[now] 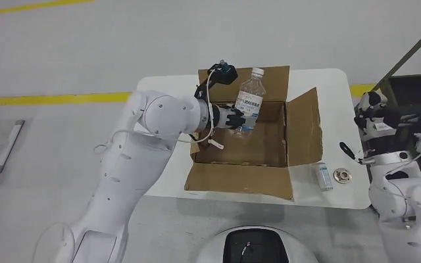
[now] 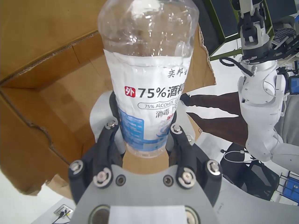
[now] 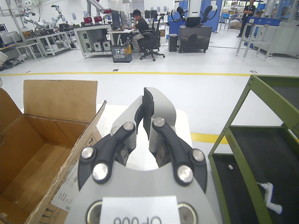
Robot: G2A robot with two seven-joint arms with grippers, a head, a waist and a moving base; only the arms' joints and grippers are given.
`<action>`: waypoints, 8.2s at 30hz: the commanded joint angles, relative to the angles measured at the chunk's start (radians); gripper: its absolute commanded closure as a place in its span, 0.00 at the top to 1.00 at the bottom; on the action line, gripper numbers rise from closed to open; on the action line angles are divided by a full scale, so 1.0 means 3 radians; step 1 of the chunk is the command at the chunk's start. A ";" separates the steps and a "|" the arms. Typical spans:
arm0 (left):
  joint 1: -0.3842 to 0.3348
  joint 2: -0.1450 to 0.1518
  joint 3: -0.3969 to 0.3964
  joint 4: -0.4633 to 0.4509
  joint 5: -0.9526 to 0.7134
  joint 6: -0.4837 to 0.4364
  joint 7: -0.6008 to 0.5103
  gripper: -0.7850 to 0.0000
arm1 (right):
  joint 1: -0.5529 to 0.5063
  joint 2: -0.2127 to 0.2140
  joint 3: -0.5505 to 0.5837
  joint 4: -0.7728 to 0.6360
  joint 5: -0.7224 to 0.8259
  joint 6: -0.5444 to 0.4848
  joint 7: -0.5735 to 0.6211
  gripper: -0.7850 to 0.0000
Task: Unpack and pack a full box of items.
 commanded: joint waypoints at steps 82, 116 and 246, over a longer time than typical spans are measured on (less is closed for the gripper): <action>-0.1045 -0.0322 0.2415 0.2162 -0.1328 0.1683 0.0323 0.07 | 0.0105 0.0101 -0.0012 0.0187 0.0161 0.0010 -0.0139 0.00; -0.1504 -0.0120 0.2372 0.1714 -0.1638 0.1783 0.0425 1.00 | 0.0048 0.0126 -0.0033 0.0113 0.0180 0.0036 -0.0092 0.00; -0.0784 0.1341 0.0490 -0.0316 -0.0811 0.1472 0.0793 1.00 | 0.0328 0.0422 -0.0840 0.0570 -0.0075 -0.0075 0.3966 0.49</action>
